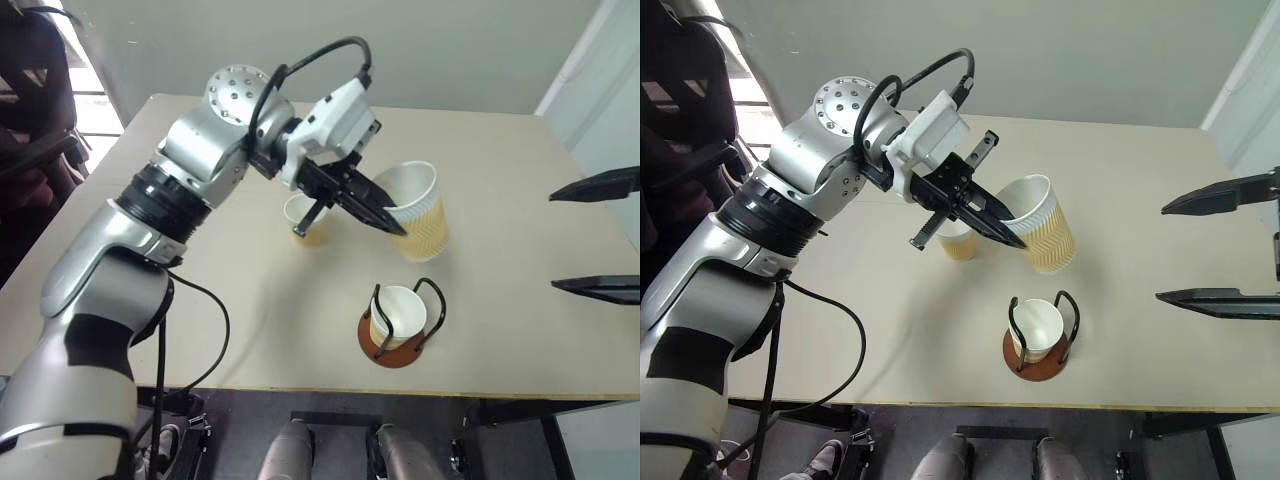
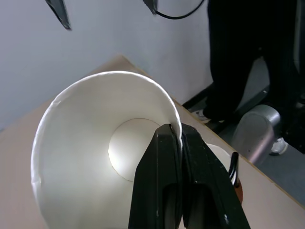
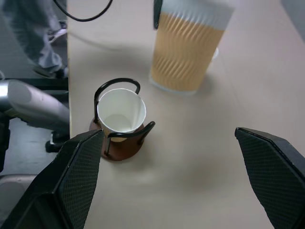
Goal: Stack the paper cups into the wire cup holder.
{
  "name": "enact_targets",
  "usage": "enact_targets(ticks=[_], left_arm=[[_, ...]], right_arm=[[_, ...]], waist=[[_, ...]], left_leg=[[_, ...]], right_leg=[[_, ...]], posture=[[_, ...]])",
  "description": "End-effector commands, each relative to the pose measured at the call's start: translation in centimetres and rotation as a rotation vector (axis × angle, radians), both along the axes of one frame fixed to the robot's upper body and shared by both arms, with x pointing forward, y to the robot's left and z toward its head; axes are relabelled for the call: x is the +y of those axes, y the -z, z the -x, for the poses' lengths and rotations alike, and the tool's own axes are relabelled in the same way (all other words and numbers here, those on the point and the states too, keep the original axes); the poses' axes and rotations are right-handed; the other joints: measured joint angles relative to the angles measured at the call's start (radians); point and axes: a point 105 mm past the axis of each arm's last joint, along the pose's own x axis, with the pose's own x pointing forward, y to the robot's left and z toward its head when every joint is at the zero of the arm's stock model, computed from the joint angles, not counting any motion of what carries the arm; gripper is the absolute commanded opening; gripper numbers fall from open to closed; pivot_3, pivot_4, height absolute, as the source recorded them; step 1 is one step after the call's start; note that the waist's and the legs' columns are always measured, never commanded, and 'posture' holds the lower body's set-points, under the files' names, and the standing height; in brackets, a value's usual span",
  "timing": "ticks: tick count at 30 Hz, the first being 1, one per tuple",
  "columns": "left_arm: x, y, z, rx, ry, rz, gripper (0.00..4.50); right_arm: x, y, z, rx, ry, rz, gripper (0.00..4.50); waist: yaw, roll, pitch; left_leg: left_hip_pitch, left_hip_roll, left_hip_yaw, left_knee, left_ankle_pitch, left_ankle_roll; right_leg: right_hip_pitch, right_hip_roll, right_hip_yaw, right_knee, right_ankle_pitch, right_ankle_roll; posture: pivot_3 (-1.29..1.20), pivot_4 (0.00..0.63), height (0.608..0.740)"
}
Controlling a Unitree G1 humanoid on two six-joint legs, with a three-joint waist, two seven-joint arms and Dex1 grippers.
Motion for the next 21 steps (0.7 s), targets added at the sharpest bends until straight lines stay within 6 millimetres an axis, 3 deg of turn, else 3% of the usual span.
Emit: enact_targets(ticks=[1, 7, 21], left_arm=[[-0.9, -0.5, 1.8, -0.049, 0.136, -0.034, 0.05], [-1.5, 1.2, 2.1, -0.095, 0.192, -0.137, 0.05], [-1.6, 4.6, 0.5, -0.215, 0.219, -0.294, 0.05]], right_arm=[[0.4, -0.5, 0.8, -0.048, 0.02, -0.001, 4.5], [0.3, -0.6, 1.2, -0.061, 0.062, -0.006, 4.5], [0.7, -0.4, 1.8, -0.084, 0.114, -0.012, 4.5]], waist=[[0.0, 0.0, 0.0], [-0.001, 0.0, 0.0], [-0.001, 0.0, 0.001]], left_leg=[[0.001, 0.0, 0.002, 0.0, 0.0, 0.0], [0.005, 0.0, 0.013, 0.001, -0.001, 0.002], [0.007, -0.001, 0.021, 0.002, -0.004, 0.007]], right_leg=[[0.0, 0.0, 0.0, 0.0, 0.0, 0.0], [0.002, 0.0, 0.003, 0.0, 0.0, 0.001], [0.002, 0.001, 0.02, 0.0, 0.002, 0.007]], posture=[[0.0, 0.15, 0.74], [0.0, 0.15, 0.74], [0.0, 0.15, 0.74]])
